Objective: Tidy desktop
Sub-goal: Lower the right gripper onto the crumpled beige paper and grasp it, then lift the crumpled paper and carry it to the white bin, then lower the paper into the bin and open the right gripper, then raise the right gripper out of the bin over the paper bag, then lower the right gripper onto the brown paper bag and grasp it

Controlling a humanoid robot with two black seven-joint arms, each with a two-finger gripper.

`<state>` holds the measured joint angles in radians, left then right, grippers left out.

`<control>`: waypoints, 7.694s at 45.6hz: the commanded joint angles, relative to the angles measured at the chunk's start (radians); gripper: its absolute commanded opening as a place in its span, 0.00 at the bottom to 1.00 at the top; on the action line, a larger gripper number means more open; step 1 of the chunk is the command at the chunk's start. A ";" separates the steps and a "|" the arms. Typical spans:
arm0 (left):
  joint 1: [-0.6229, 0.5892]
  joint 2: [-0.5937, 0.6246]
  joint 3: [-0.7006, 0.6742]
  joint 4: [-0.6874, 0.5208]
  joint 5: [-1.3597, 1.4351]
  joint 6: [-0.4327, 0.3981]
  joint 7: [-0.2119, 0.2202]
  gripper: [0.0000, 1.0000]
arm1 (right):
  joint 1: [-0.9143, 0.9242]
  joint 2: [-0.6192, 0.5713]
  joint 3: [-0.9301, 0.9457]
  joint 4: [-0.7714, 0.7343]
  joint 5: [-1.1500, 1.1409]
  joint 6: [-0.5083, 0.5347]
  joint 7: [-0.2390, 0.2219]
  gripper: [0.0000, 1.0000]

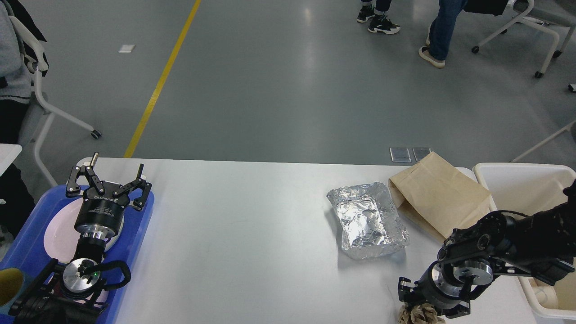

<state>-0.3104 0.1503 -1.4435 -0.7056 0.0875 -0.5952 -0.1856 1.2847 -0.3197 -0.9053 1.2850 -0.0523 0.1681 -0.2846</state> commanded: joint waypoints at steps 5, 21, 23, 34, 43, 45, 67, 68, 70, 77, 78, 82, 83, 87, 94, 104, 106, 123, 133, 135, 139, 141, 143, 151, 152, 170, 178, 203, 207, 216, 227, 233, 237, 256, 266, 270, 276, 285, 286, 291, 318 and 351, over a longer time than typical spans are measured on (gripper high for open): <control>0.001 0.000 0.000 0.000 0.000 0.000 0.002 0.96 | 0.136 -0.071 -0.009 0.025 0.003 0.218 0.001 0.00; 0.001 0.000 0.000 0.000 0.000 0.000 0.000 0.96 | 0.642 -0.174 -0.153 0.181 0.043 0.450 -0.002 0.00; 0.001 0.000 0.000 0.000 0.000 0.000 0.002 0.96 | 0.712 -0.182 -0.175 0.218 0.045 0.447 -0.004 0.00; 0.001 0.000 0.000 0.000 0.000 0.000 0.000 0.96 | 0.990 -0.194 -0.279 0.393 0.155 0.413 -0.002 0.00; 0.001 0.000 0.000 0.000 0.000 0.000 0.000 0.96 | 1.047 -0.128 -0.395 0.405 0.209 0.226 0.002 0.00; 0.001 0.000 0.000 0.000 0.000 0.000 0.000 0.96 | 1.045 -0.118 -0.408 0.405 0.207 0.173 0.002 0.00; 0.001 0.000 0.000 0.000 0.000 0.000 0.000 0.96 | 0.983 -0.093 -0.449 0.407 0.141 0.120 0.024 0.00; 0.001 0.000 0.000 0.000 0.000 0.000 0.000 0.96 | 0.969 -0.093 -0.454 0.404 0.141 0.119 0.024 0.00; -0.001 0.000 0.000 0.000 0.000 0.000 0.000 0.96 | 0.934 -0.093 -0.463 0.390 0.141 0.117 0.024 0.00; 0.001 0.000 0.000 0.000 0.000 0.000 0.000 0.96 | 0.776 -0.122 -0.478 0.248 0.152 0.107 0.021 0.00; 0.001 0.000 0.000 0.000 0.000 0.000 0.000 0.96 | 0.751 -0.136 -0.478 0.225 0.149 0.107 0.019 0.00; 0.001 0.000 0.000 0.000 0.000 0.000 0.000 0.96 | 0.647 -0.199 -0.477 0.113 0.140 0.107 0.018 0.00; 0.001 0.000 0.000 0.000 0.001 0.000 0.000 0.96 | 0.613 -0.209 -0.475 0.076 0.140 0.107 0.018 0.00; 0.001 0.000 0.000 0.000 0.000 0.000 0.000 0.96 | 0.466 -0.242 -0.454 -0.088 0.138 0.107 0.018 0.00; 0.001 0.000 0.000 0.000 0.000 0.000 0.000 0.96 | 0.164 -0.248 -0.353 -0.386 0.138 0.100 0.019 0.00; 0.001 0.000 0.000 0.000 0.000 0.000 0.000 0.96 | -0.309 -0.182 -0.178 -0.785 0.143 -0.139 0.018 0.00; 0.001 0.000 0.000 0.001 0.000 0.000 0.000 0.96 | -0.376 -0.153 -0.147 -0.838 0.147 -0.191 0.016 0.00; 0.001 0.000 0.000 0.000 0.000 0.000 0.000 0.96 | -0.676 0.019 -0.101 -1.185 0.158 -0.297 0.010 0.00; 0.001 0.000 0.000 0.000 0.000 0.000 0.000 0.96 | -0.680 0.016 -0.098 -1.182 0.158 -0.308 0.010 0.00; 0.001 0.000 0.000 0.001 0.000 0.000 0.000 0.96 | -0.679 0.014 -0.101 -1.184 0.158 -0.309 0.010 0.00; 0.001 0.000 0.000 0.001 0.000 0.000 0.000 0.96 | -0.679 0.013 -0.106 -1.185 0.157 -0.335 0.012 0.49; 0.001 0.000 0.000 0.000 0.000 0.000 0.000 0.96 | -0.679 0.013 -0.106 -1.184 0.157 -0.363 0.012 0.63; 0.001 0.000 0.000 0.001 0.000 0.000 0.000 0.96 | -0.679 0.013 -0.104 -1.184 0.157 -0.392 0.012 0.87; -0.001 0.000 0.000 0.000 0.000 0.000 0.000 0.96 | -0.677 0.019 -0.104 -1.178 0.157 -0.401 0.012 1.00; 0.001 0.000 0.000 0.000 0.000 0.000 0.000 0.96 | -0.676 0.021 -0.104 -1.178 0.157 -0.400 0.012 1.00; 0.001 0.000 0.000 0.000 0.000 0.000 0.000 0.96 | -0.633 0.002 -0.096 -1.165 0.158 -0.375 0.021 1.00; 0.001 0.000 0.000 0.000 0.000 0.000 0.000 0.96 | -0.521 -0.059 -0.095 -1.078 0.158 -0.299 0.022 1.00; 0.001 0.000 0.000 0.000 0.000 0.000 0.000 0.96 | 0.270 -0.095 -0.245 -0.580 0.117 0.252 0.004 1.00; 0.001 0.000 0.000 0.000 0.000 0.000 0.000 0.96 | 0.405 -0.047 -0.283 -0.512 0.120 0.340 0.004 1.00; -0.001 0.000 0.000 0.000 0.000 0.000 0.002 0.96 | 0.726 -0.018 -0.299 -0.294 0.124 0.553 0.004 1.00; 0.001 0.000 0.000 0.000 0.000 0.000 0.000 0.96 | 1.007 -0.030 -0.300 0.025 0.121 0.708 0.002 1.00; -0.001 0.000 0.000 0.000 0.000 0.000 0.000 0.96 | 1.113 -0.030 -0.288 0.177 0.120 0.772 0.002 1.00; 0.001 0.000 0.000 0.000 0.000 0.000 0.000 0.96 | 1.128 -0.029 -0.285 0.209 0.121 0.766 0.004 1.00; 0.001 0.000 0.000 0.000 0.000 0.000 0.000 0.96 | 1.119 -0.013 -0.288 0.214 0.135 0.713 0.007 1.00; -0.001 0.000 0.000 0.000 0.000 0.000 0.000 0.96 | 1.127 -0.007 -0.320 0.223 0.138 0.668 0.087 1.00; 0.001 0.000 0.000 0.000 0.000 0.000 0.000 0.96 | 1.154 0.020 -0.365 0.237 0.138 0.668 0.151 1.00; -0.001 0.000 0.000 0.000 0.000 0.000 0.000 0.96 | 1.185 0.034 -0.389 0.241 0.137 0.671 0.188 1.00; 0.001 0.000 0.000 0.001 0.000 0.000 0.000 0.96 | 1.141 0.011 -0.389 0.206 0.074 0.660 0.188 1.00; -0.001 0.000 0.000 0.000 0.001 0.000 0.000 0.96 | 1.125 0.004 -0.388 0.192 0.062 0.659 0.188 1.00; -0.001 0.000 0.000 0.000 0.000 0.000 0.000 0.96 | 1.023 -0.032 -0.389 0.084 0.026 0.656 0.202 1.00; 0.001 0.000 0.000 0.000 0.000 0.000 0.000 0.96 | 0.090 -0.026 -0.218 -0.894 -0.003 0.596 0.237 1.00; 0.001 0.000 0.000 0.001 0.000 0.000 0.000 0.96 | -0.240 -0.007 -0.054 -0.966 0.094 0.240 0.225 1.00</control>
<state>-0.3106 0.1503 -1.4435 -0.7058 0.0875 -0.5952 -0.1857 1.0697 -0.3270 -0.9699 0.3198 -0.0140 0.4257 -0.0608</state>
